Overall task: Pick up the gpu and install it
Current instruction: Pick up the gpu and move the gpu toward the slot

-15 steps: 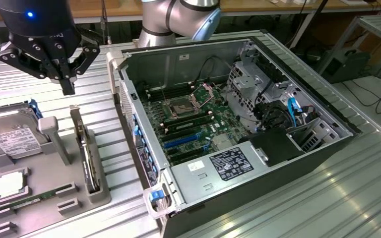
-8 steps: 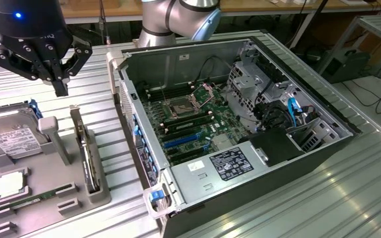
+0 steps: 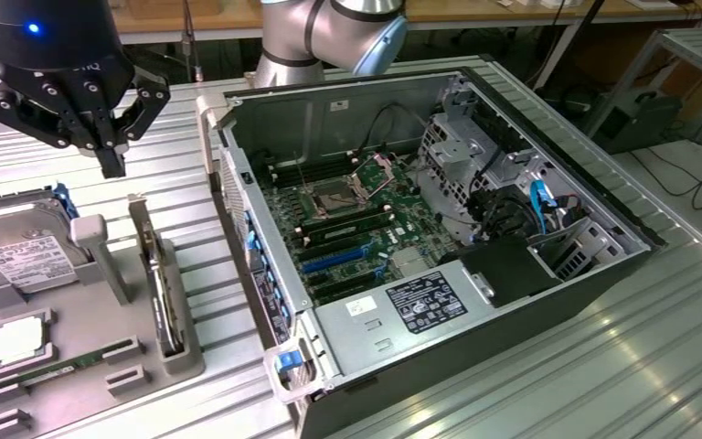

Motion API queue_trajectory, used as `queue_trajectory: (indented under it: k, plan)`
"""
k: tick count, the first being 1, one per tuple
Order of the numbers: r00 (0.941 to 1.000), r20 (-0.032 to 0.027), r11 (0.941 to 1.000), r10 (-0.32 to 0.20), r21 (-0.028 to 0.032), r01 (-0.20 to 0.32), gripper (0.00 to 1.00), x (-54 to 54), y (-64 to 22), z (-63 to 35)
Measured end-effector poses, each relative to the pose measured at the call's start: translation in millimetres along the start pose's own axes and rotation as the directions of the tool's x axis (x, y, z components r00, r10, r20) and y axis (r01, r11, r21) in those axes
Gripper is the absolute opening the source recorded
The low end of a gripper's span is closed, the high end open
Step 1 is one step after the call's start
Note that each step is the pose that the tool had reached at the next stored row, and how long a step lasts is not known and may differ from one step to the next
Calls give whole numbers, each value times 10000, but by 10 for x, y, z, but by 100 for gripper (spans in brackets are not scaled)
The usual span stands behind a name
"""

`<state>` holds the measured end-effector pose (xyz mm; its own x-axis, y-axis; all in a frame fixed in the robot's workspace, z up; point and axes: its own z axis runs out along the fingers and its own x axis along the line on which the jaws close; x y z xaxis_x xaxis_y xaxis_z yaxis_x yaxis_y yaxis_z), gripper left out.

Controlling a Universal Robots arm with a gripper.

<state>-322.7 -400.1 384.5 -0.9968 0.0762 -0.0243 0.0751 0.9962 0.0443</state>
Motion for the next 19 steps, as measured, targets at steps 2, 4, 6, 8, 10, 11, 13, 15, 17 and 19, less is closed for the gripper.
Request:
queue_trajectory:
  k: [2,4,6,8,10,11,13,15,17,19]
  plan:
    - [10000,0,10000,0,0,0,11,0,0,0]
    - [10000,0,10000,0,0,0,11,0,0,0]
    - [10000,0,10000,0,0,0,17,0,0,0]
    - [10000,1,10000,0,0,0,30,0,0,0]
    - [10000,0,10000,0,0,0,36,0,0,0]
    - [10000,0,10000,0,0,0,48,0,0,0]
    - [10000,0,10000,0,0,0,54,0,0,0]
    - [10000,1,10000,-31,-2,31,60,0,-2,1]
    - [9999,-5,9999,-119,-4,119,60,0,-12,2]
    - [9993,-15,9993,-364,-9,364,60,-1,-18,4]
